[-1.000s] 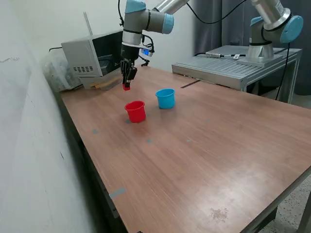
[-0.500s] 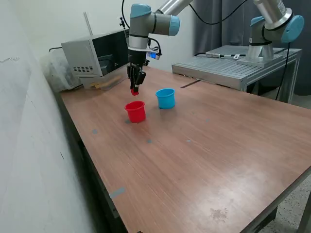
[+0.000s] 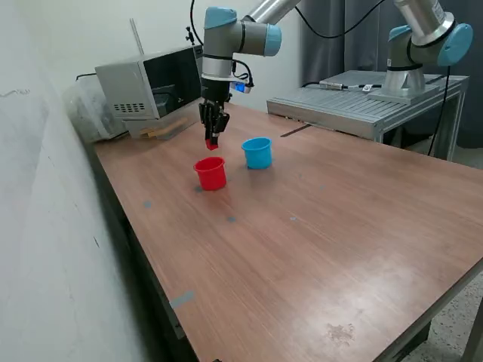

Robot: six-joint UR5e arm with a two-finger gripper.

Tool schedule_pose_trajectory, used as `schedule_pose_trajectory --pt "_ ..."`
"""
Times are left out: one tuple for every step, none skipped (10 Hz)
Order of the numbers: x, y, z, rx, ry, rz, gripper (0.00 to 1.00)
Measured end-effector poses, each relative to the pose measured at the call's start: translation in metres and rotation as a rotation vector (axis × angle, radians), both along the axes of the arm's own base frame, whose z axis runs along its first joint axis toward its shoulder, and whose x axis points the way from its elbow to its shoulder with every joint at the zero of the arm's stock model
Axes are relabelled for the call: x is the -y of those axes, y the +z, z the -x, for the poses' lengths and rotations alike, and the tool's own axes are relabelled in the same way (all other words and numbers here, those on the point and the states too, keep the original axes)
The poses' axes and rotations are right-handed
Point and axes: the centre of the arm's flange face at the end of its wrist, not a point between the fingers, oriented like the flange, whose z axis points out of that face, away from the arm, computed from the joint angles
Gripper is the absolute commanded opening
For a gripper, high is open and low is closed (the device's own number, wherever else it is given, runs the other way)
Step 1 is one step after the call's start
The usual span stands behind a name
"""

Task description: Place red objects in the red bin, and blue objects in the blue bin.

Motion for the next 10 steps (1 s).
schedule_pose_trajectory --pt "0.0003 -0.0001 -0.0001 0.000 0.001 0.000 1.00" --pt "0.0004 -0.0003 -0.0003 0.000 0.001 0.000 1.00" --pt "0.0002 -0.0005 -0.0004 0.000 0.000 0.000 1.00" --pt "-0.0006 -0.0006 -0.0005 0.000 -0.001 0.000 1.00" --pt "-0.0016 -0.0005 -0.0005 0.000 -0.002 -0.001 1.00" --pt "-0.0028 -0.0005 -0.0006 0.000 -0.004 -0.001 1.00" --pt "-0.0039 -0.0005 -0.0006 0.000 -0.005 -0.001 1.00" --pt "-0.0045 -0.0006 -0.0007 0.000 -0.005 -0.001 1.00" --pt "-0.0043 0.0010 -0.0017 0.002 -0.005 -0.001 1.00" --pt "-0.0029 0.0057 -0.0049 0.009 -0.004 0.000 1.00"
